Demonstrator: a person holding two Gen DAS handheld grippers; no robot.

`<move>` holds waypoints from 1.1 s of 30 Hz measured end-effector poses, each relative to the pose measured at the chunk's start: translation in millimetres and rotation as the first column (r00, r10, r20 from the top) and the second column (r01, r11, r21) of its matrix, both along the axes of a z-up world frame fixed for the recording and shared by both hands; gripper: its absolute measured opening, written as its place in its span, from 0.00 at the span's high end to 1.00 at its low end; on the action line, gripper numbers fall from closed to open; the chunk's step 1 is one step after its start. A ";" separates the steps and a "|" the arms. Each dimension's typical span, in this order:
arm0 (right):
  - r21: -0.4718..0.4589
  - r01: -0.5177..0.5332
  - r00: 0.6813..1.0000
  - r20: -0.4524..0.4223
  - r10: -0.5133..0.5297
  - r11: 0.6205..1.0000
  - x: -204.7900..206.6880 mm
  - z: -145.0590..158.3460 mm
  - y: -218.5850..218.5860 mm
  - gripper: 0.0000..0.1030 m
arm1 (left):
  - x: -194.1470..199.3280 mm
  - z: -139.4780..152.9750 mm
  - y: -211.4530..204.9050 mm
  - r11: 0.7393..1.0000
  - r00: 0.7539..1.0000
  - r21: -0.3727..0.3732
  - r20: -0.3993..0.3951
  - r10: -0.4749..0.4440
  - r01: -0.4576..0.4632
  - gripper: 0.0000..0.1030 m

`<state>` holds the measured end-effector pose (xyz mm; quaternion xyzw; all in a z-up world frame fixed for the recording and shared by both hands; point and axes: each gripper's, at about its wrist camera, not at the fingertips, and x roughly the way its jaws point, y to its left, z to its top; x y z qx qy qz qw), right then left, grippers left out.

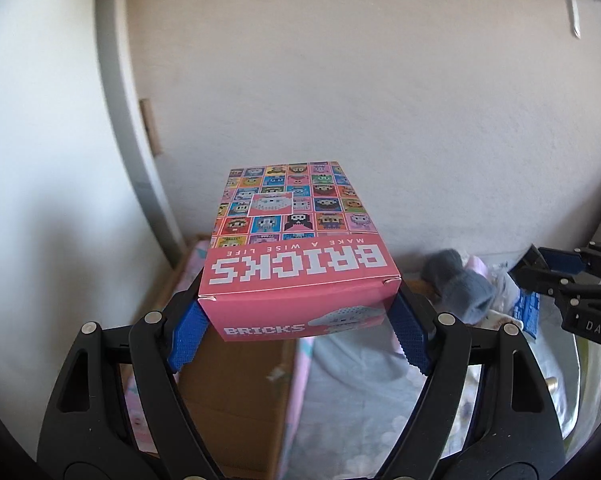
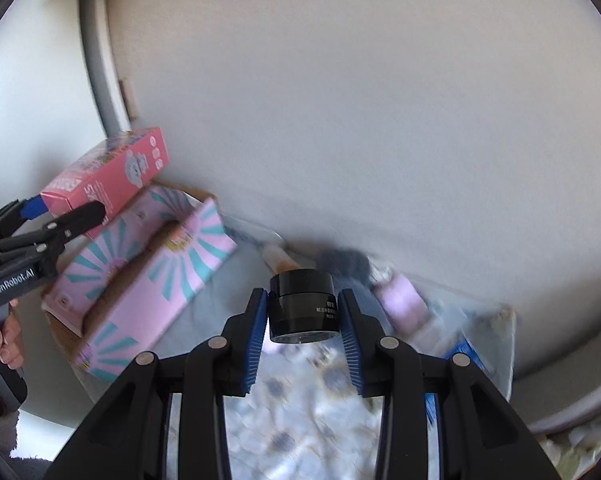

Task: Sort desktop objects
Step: 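Carry the BRICKS box and black jar into the cardboard box and release both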

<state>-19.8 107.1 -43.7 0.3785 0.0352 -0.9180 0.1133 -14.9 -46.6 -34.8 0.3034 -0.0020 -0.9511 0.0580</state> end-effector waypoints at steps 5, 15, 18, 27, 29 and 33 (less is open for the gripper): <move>-0.011 -0.093 0.995 -0.022 0.093 0.996 -21.3 19.3 -35.2 0.68 | 3.9 9.7 -24.9 1.000 1.000 0.003 -0.003 0.026 -0.026 0.24; -0.018 -0.257 0.966 -0.001 0.257 0.966 -64.2 28.1 -109.7 0.68 | 9.3 -0.2 -68.7 0.999 0.997 0.017 0.067 0.033 -0.034 0.24; -0.022 -0.293 0.956 0.023 0.293 0.956 -74.2 23.1 -127.2 0.68 | 11.7 -11.6 -83.3 0.999 0.995 0.035 0.101 0.029 -0.032 0.24; -0.049 -0.427 0.892 0.142 0.430 0.903 -120.0 -4.1 -182.4 0.68 | 15.9 -49.3 -100.2 0.998 0.979 0.066 0.202 -0.015 0.002 0.24; -0.017 -0.460 0.871 0.186 0.455 0.888 -129.9 -17.7 -198.5 0.68 | 15.0 -59.9 -104.0 0.994 0.972 0.108 0.233 -0.044 0.020 0.24; -0.007 -0.491 0.840 0.260 0.475 0.871 -138.9 -39.5 -212.8 0.68 | 20.9 -80.0 -104.0 0.993 0.959 0.113 0.277 -0.067 0.036 0.24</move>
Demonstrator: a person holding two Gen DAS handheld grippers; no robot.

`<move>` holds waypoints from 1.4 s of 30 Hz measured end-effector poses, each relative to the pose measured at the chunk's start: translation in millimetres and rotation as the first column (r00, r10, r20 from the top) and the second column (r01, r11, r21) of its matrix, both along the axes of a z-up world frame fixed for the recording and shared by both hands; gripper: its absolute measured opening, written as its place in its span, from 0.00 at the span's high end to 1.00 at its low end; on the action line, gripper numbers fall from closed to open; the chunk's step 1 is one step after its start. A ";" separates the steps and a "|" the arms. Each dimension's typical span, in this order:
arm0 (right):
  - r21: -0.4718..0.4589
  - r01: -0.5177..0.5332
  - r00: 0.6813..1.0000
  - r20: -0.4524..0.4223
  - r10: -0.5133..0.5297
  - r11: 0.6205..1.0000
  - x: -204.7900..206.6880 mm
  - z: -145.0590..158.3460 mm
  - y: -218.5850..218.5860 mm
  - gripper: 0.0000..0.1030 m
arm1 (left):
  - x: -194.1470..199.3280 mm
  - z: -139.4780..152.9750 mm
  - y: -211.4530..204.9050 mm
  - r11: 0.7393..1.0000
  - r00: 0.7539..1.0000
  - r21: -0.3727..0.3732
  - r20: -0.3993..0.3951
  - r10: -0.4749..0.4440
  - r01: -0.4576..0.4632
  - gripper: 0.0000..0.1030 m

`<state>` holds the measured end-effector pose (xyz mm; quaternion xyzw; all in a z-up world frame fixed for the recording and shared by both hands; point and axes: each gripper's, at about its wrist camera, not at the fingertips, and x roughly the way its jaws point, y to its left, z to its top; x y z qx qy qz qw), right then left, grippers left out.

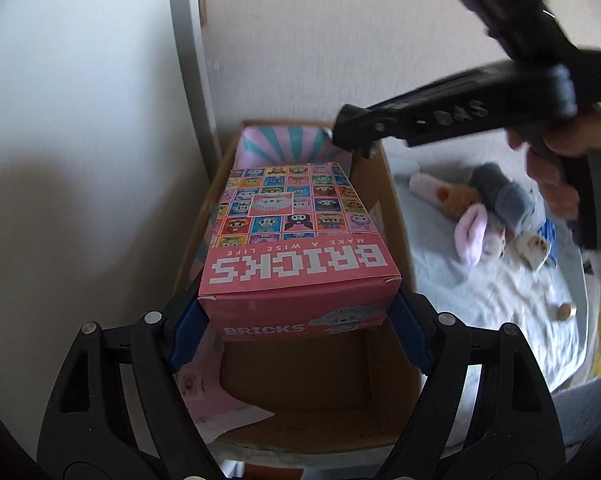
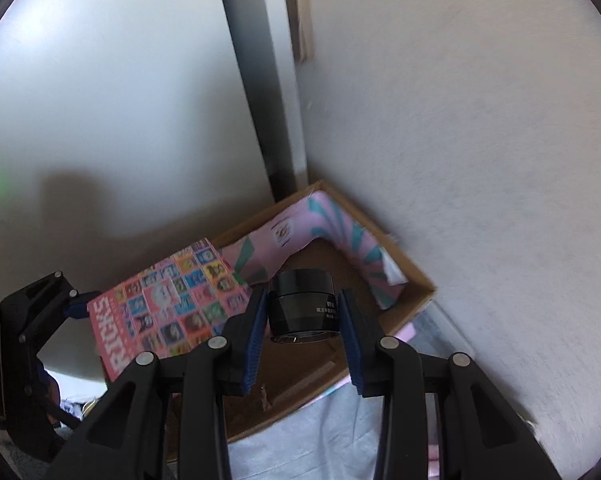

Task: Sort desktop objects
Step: 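Carry the BRICKS box and black jar into the cardboard box and release both, then move both tools back toward the items on the bed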

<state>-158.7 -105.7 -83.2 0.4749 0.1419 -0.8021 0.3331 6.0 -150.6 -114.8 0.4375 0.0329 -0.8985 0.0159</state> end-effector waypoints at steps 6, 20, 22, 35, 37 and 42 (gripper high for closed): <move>0.083 -0.024 0.999 0.029 0.022 0.996 -1.9 -26.8 -23.5 0.68 | -1.9 -20.2 -9.0 1.000 0.999 0.014 0.050 -0.011 0.010 0.24; 0.056 0.001 0.999 0.043 -0.004 0.998 -4.9 -26.2 -23.7 0.11 | -4.7 -27.8 -8.9 0.999 0.996 -0.039 0.088 0.013 -0.010 0.00; 0.029 0.021 0.999 0.047 -0.022 0.999 -5.8 -20.9 -18.7 0.05 | -4.3 -25.4 -11.8 1.000 0.995 -0.026 0.097 0.017 -0.015 0.00; 0.022 0.048 0.998 -0.048 -0.046 0.999 11.4 17.4 -3.4 0.03 | -2.8 -7.5 -3.3 0.999 0.996 -0.022 0.088 -0.034 0.036 0.00; 0.004 0.054 0.997 -0.059 -0.054 0.999 16.1 28.6 2.0 0.03 | -2.3 -2.2 -3.7 0.999 0.996 -0.001 0.078 -0.036 0.036 0.00; -0.035 0.080 0.989 -0.124 -0.083 0.996 35.3 62.1 28.8 0.03 | -5.9 14.3 -4.9 1.000 0.998 0.004 0.068 -0.016 0.016 0.00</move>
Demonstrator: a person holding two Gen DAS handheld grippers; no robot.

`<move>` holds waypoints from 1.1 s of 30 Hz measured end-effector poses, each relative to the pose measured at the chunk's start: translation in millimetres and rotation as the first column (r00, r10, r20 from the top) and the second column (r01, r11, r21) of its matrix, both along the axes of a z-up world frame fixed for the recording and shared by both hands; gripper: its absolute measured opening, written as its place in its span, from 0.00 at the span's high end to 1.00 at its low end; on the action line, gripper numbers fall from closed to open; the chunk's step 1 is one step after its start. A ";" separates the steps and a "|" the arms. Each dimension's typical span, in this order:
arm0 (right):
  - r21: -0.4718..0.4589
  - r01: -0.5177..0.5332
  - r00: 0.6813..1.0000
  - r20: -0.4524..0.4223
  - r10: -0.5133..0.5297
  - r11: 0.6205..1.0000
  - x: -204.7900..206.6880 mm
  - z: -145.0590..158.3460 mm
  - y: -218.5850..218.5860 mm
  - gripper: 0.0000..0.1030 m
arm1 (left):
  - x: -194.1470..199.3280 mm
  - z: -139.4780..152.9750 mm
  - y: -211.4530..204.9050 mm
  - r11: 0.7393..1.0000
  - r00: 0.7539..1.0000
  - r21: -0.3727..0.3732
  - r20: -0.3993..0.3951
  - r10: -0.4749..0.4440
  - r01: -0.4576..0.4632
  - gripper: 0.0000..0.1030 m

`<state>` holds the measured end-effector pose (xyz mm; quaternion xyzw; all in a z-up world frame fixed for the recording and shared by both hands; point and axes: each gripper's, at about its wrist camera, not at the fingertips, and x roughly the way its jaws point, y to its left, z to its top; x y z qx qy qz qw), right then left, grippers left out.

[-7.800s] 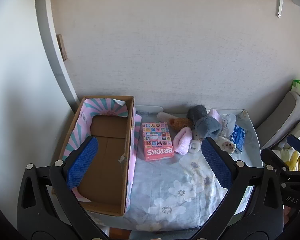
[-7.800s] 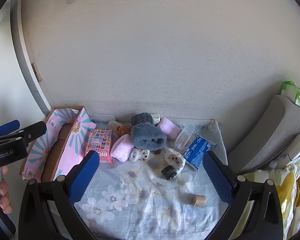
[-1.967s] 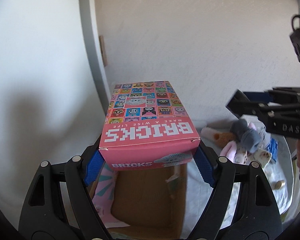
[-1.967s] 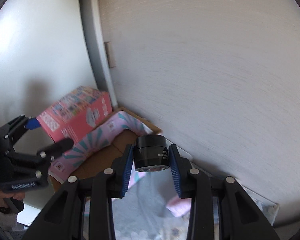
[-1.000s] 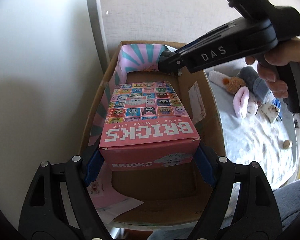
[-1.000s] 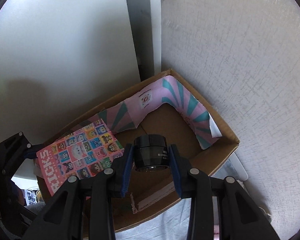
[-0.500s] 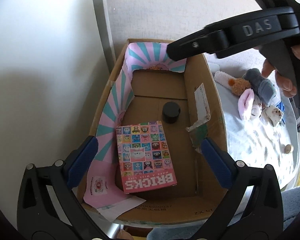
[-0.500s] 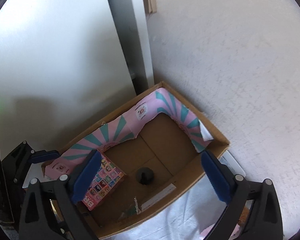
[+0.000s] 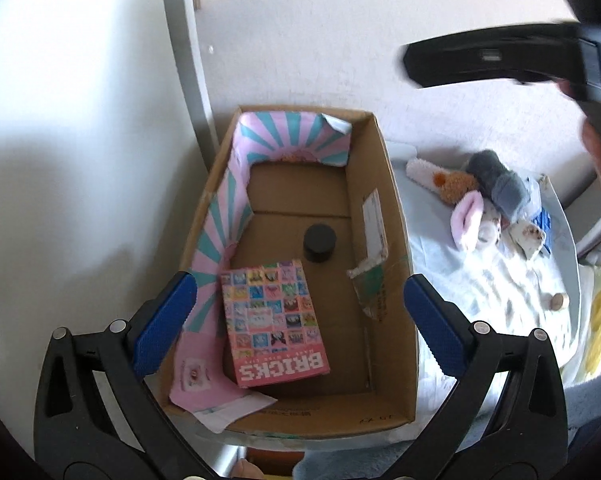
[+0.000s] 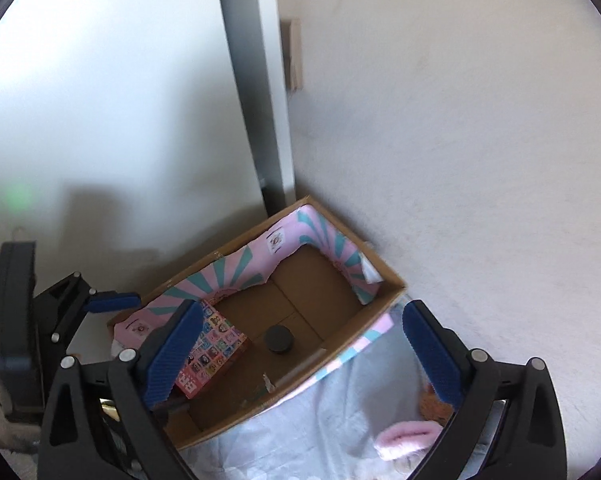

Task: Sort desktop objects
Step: 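Move both tools back toward the items on the bed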

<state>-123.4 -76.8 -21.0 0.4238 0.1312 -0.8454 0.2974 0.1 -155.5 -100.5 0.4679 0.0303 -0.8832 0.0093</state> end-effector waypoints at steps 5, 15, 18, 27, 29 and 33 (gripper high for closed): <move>-0.002 0.062 0.997 -0.047 -0.062 0.998 19.3 20.8 30.0 0.03 | -5.9 23.5 10.8 1.000 0.998 -0.010 -0.063 -0.025 0.024 0.00; -0.005 0.210 0.970 -0.126 -0.209 0.978 63.5 59.0 121.4 0.03 | -28.9 76.1 44.1 0.989 0.980 0.067 -0.161 -0.116 0.128 0.00; -0.018 0.277 0.950 -0.143 -0.277 0.961 77.5 73.7 162.1 0.03 | -35.4 89.3 62.1 0.983 0.970 0.041 -0.172 -0.170 0.179 0.00; 0.023 0.468 0.875 -0.154 -0.459 0.884 129.8 66.0 262.1 0.03 | -45.1 79.3 128.5 0.943 0.934 0.065 -0.177 -0.312 0.327 0.00; 0.031 0.509 0.856 -0.127 -0.501 0.860 143.8 46.0 276.2 0.03 | -49.7 62.1 145.6 0.936 0.933 0.072 -0.143 -0.331 0.344 0.01; 0.071 0.594 0.804 -0.084 -0.589 0.801 168.5 1.5 293.2 0.03 | -58.6 27.9 171.1 0.930 0.935 0.104 -0.073 -0.347 0.353 0.03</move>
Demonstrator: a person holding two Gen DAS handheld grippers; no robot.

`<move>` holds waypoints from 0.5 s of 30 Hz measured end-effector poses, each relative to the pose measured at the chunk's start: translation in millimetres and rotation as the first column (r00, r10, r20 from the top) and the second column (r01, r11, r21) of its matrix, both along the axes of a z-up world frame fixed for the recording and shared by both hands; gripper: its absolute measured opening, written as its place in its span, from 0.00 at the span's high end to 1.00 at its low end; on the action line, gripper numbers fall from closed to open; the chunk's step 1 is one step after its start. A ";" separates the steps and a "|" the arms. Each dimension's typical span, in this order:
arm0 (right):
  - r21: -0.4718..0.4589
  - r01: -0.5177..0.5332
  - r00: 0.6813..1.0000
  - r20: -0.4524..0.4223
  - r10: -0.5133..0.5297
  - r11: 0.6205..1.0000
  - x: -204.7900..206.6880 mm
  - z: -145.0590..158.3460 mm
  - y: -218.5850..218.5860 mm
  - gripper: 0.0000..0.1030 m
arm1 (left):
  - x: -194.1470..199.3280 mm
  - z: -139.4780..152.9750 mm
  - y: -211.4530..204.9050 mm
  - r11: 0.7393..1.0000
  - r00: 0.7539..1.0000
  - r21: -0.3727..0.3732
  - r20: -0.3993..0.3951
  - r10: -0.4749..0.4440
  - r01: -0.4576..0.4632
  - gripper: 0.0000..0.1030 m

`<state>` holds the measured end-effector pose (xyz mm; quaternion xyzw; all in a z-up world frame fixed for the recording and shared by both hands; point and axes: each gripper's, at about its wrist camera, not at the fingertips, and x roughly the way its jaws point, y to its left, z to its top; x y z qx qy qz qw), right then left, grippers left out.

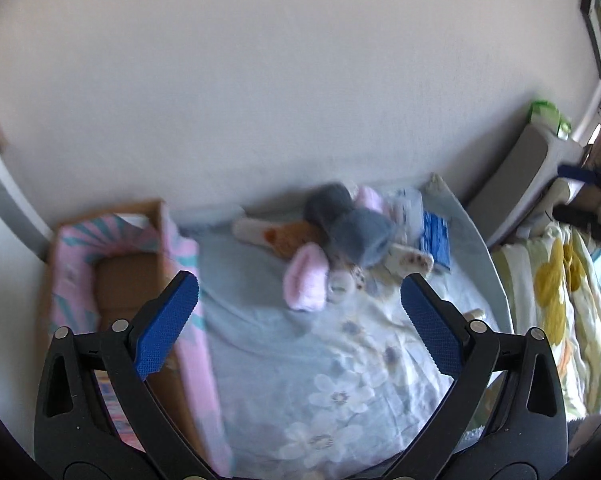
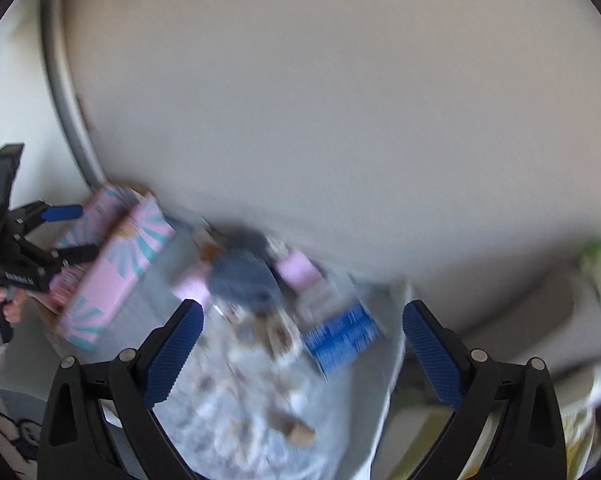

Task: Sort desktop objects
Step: 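Move both tools back toward the items on the bed, then grasp the pink fuzzy sock with the left tool while the right tool grasps the beige tape roll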

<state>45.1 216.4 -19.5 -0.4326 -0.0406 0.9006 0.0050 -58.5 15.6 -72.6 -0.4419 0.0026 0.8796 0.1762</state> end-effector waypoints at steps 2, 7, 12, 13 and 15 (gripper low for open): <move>-0.026 0.046 0.998 0.035 -0.045 0.999 10.6 -24.4 7.0 0.03 | -3.6 -14.7 8.9 1.000 1.000 -0.011 0.019 -0.012 0.012 0.04; -0.096 0.196 0.976 0.118 -0.184 0.976 29.1 -87.0 16.6 0.03 | -30.1 -54.2 33.7 0.997 0.995 -0.059 0.083 -0.051 0.056 0.14; -0.104 0.322 0.943 0.119 -0.310 0.941 46.1 -129.6 16.8 0.03 | -57.0 -96.6 50.4 0.988 0.987 -0.137 0.149 -0.055 0.076 0.20; -0.111 0.344 0.936 0.117 -0.332 0.932 49.2 -137.6 18.3 0.03 | -61.9 -104.6 51.3 0.987 0.985 -0.141 0.166 -0.055 0.079 0.20; -0.109 0.380 0.922 0.121 -0.367 0.919 52.5 -150.5 20.5 0.04 | -68.2 -114.3 50.8 0.988 0.982 -0.132 0.182 -0.051 0.076 0.20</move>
